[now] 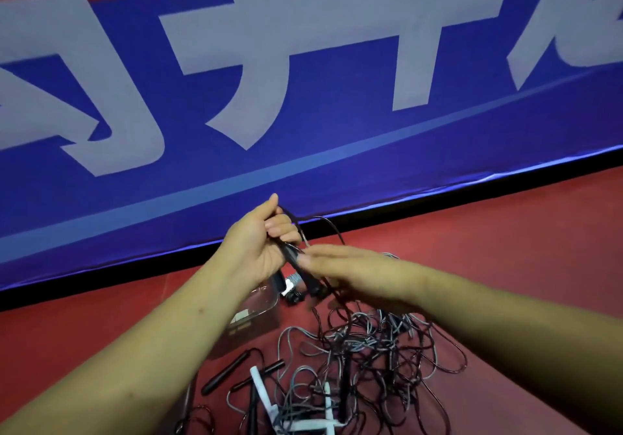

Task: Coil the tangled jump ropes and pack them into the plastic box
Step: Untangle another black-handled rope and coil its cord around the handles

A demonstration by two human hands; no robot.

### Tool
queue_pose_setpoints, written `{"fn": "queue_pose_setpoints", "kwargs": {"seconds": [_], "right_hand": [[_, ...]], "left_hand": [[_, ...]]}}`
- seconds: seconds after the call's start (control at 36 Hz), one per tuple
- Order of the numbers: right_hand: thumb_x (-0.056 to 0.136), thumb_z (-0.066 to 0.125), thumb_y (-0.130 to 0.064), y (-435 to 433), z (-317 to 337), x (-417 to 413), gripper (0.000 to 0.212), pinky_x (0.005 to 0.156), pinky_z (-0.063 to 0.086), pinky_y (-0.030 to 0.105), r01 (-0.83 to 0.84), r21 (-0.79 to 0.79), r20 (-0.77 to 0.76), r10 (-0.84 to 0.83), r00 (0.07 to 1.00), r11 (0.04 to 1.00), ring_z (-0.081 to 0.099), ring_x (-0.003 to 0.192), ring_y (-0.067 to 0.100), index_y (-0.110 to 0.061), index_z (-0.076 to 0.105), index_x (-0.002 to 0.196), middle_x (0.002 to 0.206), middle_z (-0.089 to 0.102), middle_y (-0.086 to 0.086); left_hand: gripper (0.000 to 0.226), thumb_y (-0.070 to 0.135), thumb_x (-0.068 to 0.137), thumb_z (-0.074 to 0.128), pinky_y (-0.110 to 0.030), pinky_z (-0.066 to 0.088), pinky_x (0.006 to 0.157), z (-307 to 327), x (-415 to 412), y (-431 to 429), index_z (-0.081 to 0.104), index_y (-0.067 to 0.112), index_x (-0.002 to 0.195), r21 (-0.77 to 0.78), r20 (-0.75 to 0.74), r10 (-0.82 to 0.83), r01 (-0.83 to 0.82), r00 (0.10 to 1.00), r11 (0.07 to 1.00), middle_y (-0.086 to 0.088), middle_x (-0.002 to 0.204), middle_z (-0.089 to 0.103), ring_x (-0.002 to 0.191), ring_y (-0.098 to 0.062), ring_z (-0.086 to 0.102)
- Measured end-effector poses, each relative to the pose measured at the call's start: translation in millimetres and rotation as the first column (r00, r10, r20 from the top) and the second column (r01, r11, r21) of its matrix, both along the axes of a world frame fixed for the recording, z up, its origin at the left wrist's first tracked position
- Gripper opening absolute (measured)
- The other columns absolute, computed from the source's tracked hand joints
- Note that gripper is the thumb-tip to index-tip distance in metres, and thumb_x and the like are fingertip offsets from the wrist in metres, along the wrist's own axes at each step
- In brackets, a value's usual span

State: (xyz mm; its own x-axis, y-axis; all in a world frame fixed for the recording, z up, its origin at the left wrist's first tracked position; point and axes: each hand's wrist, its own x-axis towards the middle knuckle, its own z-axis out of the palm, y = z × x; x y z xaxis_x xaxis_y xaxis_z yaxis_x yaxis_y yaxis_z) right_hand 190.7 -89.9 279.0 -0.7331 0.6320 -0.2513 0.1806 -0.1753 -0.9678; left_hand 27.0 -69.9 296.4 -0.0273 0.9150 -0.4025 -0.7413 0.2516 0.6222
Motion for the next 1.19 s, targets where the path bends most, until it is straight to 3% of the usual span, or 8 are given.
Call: {"fn": "queue_pose_setpoints", "kwargs": {"seconds": [0.08, 0.22, 0.56, 0.69, 0.81, 0.92, 1.03, 1.19], "right_hand": [[0.103, 0.048, -0.026, -3, -4, -3, 0.025, 0.063, 0.048, 0.027, -0.077, -0.061, 0.044, 0.08, 0.996, 0.995, 0.067, 0.072, 0.023, -0.003, 0.055, 0.109, 0.088, 0.067, 0.01], [0.103, 0.047, -0.02, 4, -4, -3, 0.027, 0.039, 0.037, 0.019, 0.048, -0.078, -0.049, -0.052, 0.997, 0.996, 0.044, 0.038, 0.011, -0.011, 0.057, 0.079, 0.062, 0.056, 0.007], [0.1, 0.049, -0.011, 20, -13, 11, 0.01, 0.073, 0.045, 0.03, -0.068, -0.202, 0.026, 0.075, 0.997, 0.977, 0.063, 0.07, 0.017, -0.008, 0.058, 0.104, 0.079, 0.067, 0.008], [0.099, 0.052, -0.011, 21, -23, 17, 0.017, 0.055, 0.047, 0.019, -0.157, -0.334, 0.02, 0.174, 0.985, 0.929, 0.057, 0.058, 0.011, -0.007, 0.063, 0.087, 0.073, 0.061, 0.006], [0.103, 0.039, -0.018, 27, -12, 15, 0.027, 0.037, 0.029, 0.017, 0.005, -0.399, -0.216, -0.099, 0.971, 0.917, 0.031, 0.038, 0.007, -0.007, 0.055, 0.084, 0.051, 0.039, -0.002], [0.103, 0.036, -0.019, 40, 4, 14, 0.031, 0.032, 0.02, 0.018, 0.136, -0.648, -0.397, -0.484, 0.78, 0.75, 0.022, 0.033, 0.006, -0.01, 0.048, 0.077, 0.046, 0.027, -0.004], [0.104, 0.036, -0.02, 45, 8, 18, 0.03, 0.033, 0.021, 0.021, 0.157, -0.77, -0.393, -0.653, 0.647, 0.619, 0.024, 0.033, 0.009, -0.011, 0.045, 0.077, 0.048, 0.027, -0.003], [0.103, 0.031, -0.013, 51, 4, 18, 0.025, 0.037, 0.021, 0.019, 0.282, -0.845, -0.312, -0.847, 0.431, 0.455, 0.024, 0.034, 0.012, -0.011, 0.041, 0.08, 0.049, 0.029, 0.0]], "left_hand": [[0.035, 0.028, 0.1, 0.052, -0.019, 0.031, 0.04, -2, -2, 2, 0.041, 0.016, 0.07, 0.034, -0.005, 0.031, -0.031, 1.0, 0.999, 0.007, 0.043, 0.029, 0.036, -0.006, 0.03], [0.026, 0.032, 0.097, 0.054, -0.032, 0.049, 0.07, -3, 7, -7, 0.05, 0.01, 0.083, 0.129, -0.235, -0.104, 0.137, 0.966, 0.982, -0.009, 0.075, 0.065, 0.071, -0.022, 0.069], [0.035, 0.024, 0.106, 0.043, -0.016, 0.043, 0.04, -1, -27, 17, 0.043, 0.011, 0.074, 0.085, -0.123, 0.213, -0.203, 0.969, 0.975, 0.001, 0.047, 0.041, 0.045, -0.012, 0.062], [0.036, 0.021, 0.106, 0.044, -0.014, 0.035, 0.036, 9, -45, 27, 0.04, 0.012, 0.071, 0.114, 0.037, 0.299, -0.301, 0.953, 0.947, 0.002, 0.049, 0.04, 0.038, -0.007, 0.049], [0.034, 0.032, 0.107, 0.04, -0.038, 0.062, 0.063, 13, -49, 20, 0.051, 0.001, 0.094, 0.156, -0.245, 0.244, -0.21, 0.938, 0.965, -0.023, 0.077, 0.071, 0.076, -0.036, 0.075], [0.041, 0.033, 0.106, 0.038, -0.043, 0.063, 0.065, -8, -32, 0, 0.051, -0.005, 0.116, -0.035, -0.493, -0.108, 0.104, 0.864, 0.994, -0.04, 0.107, 0.065, 0.085, -0.043, 0.073], [0.048, 0.029, 0.106, 0.04, -0.049, 0.061, 0.078, -23, 5, -18, 0.039, -0.01, 0.134, -0.134, -0.462, -0.388, 0.37, 0.798, 0.919, -0.038, 0.106, 0.066, 0.096, -0.044, 0.07], [0.04, 0.029, 0.102, 0.042, -0.047, 0.053, 0.093, -32, 35, -29, 0.059, -0.004, 0.115, -0.124, -0.43, -0.514, 0.515, 0.742, 0.848, -0.024, 0.105, 0.072, 0.096, -0.033, 0.071]]}}
